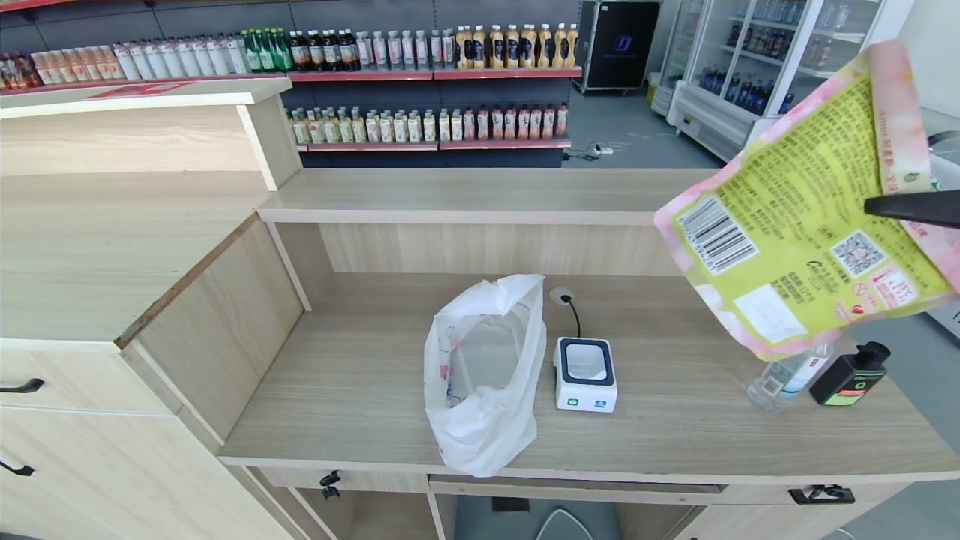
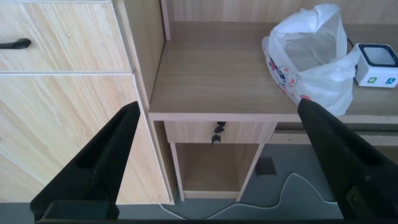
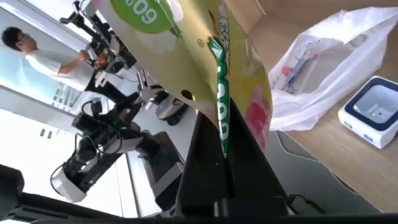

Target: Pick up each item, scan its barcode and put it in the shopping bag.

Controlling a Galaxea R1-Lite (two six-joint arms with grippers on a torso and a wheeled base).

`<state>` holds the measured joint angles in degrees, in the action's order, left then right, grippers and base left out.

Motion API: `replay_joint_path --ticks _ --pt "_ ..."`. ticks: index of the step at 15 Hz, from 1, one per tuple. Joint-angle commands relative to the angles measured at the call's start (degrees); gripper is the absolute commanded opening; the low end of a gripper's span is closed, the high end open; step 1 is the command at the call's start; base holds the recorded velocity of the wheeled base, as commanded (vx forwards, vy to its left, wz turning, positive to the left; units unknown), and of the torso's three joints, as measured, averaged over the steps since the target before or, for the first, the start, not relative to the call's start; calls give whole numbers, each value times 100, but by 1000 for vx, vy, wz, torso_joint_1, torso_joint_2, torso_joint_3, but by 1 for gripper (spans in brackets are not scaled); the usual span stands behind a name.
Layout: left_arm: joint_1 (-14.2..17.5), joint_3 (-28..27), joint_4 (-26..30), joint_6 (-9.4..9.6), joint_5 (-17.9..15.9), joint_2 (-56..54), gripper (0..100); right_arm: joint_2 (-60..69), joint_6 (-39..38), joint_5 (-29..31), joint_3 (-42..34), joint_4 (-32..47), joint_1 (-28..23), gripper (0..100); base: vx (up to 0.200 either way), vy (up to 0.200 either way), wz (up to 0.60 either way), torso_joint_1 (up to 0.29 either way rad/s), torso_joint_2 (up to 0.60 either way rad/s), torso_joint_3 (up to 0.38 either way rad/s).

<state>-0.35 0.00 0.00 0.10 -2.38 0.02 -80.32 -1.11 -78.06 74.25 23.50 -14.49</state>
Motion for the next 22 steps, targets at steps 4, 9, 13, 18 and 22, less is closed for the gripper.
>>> replay_joint_path --ticks 4,9,13,18,22 --pt "0 0 0 -1 9 6 100 1089 -786 -412 -122 23 34 0 0 0 0 0 0 0" --pt "0 0 0 -1 0 6 100 2029 -1638 -729 -385 14 122 0 0 0 0 0 0 0" --pt "0 0 0 -1 0 6 100 2522 -1919 -720 -605 14 122 0 0 0 0 0 0 0" --pt "0 0 0 -1 0 6 100 2952 -1946 -693 -1071 -12 114 0 0 0 0 0 0 0" --pt "0 0 0 -1 0 6 100 2900 -1937 -693 -1062 -39 114 0 0 0 0 0 0 0"
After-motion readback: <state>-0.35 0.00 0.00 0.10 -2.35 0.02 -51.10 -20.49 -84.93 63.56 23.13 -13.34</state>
